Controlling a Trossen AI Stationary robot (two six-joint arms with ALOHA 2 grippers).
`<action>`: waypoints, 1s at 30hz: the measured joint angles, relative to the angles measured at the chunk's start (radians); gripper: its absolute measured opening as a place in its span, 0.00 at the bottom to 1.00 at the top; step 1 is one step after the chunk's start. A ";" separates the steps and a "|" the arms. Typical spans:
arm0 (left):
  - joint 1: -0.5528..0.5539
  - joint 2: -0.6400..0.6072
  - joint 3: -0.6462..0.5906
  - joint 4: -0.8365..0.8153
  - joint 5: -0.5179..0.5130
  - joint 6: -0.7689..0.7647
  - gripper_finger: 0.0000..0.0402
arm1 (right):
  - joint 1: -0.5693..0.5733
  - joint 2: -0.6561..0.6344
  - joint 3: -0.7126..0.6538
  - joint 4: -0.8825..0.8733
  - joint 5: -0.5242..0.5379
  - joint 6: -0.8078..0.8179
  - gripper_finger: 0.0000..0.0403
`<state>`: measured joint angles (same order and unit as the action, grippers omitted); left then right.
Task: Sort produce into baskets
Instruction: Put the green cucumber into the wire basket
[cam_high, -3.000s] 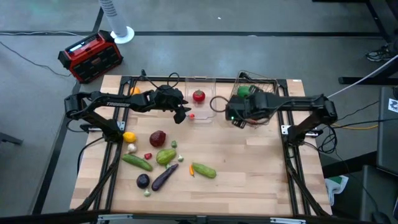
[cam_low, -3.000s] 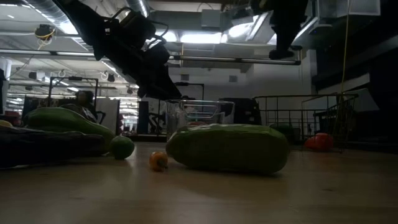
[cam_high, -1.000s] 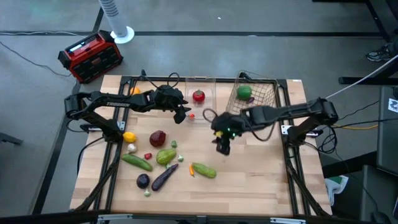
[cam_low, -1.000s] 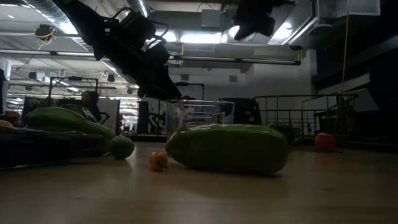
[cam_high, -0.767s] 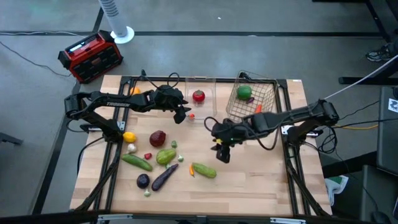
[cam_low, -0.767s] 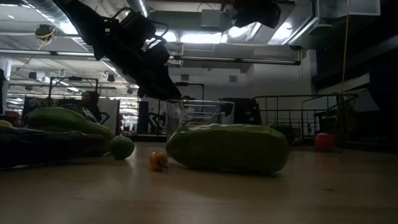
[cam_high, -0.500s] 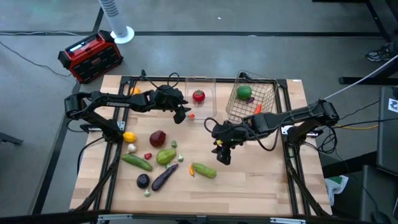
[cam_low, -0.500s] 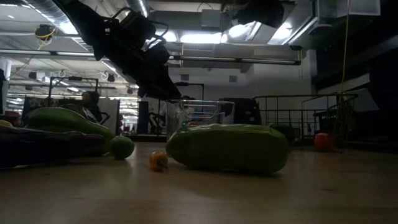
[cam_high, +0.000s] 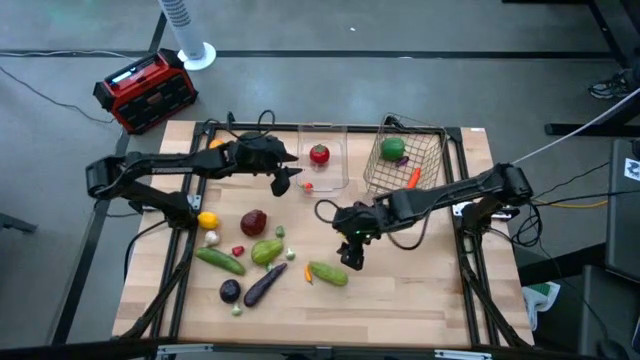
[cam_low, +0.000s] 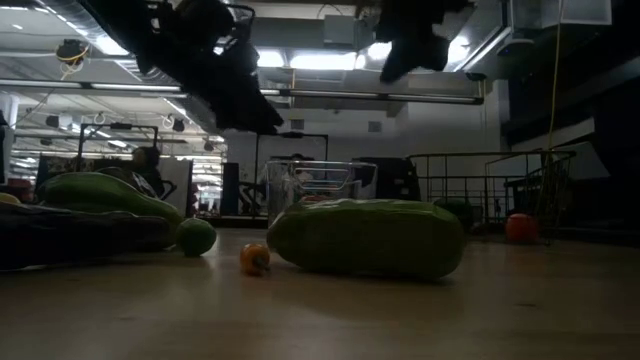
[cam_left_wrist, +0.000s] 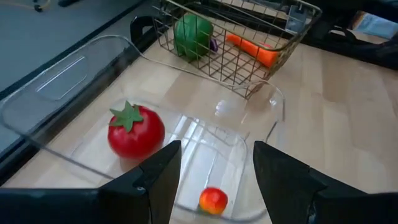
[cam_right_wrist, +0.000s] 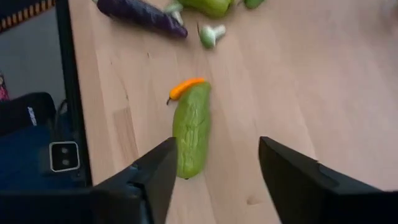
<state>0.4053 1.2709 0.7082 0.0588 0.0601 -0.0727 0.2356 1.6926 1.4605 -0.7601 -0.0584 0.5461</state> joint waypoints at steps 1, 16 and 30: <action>0.000 -0.018 0.000 -0.022 0.000 0.000 0.49 | 0.000 0.015 0.000 0.000 -0.005 0.000 0.62; -0.001 -0.137 0.000 -0.340 0.000 -0.030 0.49 | 0.004 0.189 0.000 0.011 -0.006 -0.011 0.94; -0.086 -0.136 0.000 -0.400 0.000 -0.077 0.49 | 0.044 0.276 0.001 0.173 -0.091 -0.002 0.89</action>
<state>0.3194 1.1351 0.7078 -0.3412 0.0597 -0.1502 0.2799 1.9686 1.4614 -0.5870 -0.1497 0.5437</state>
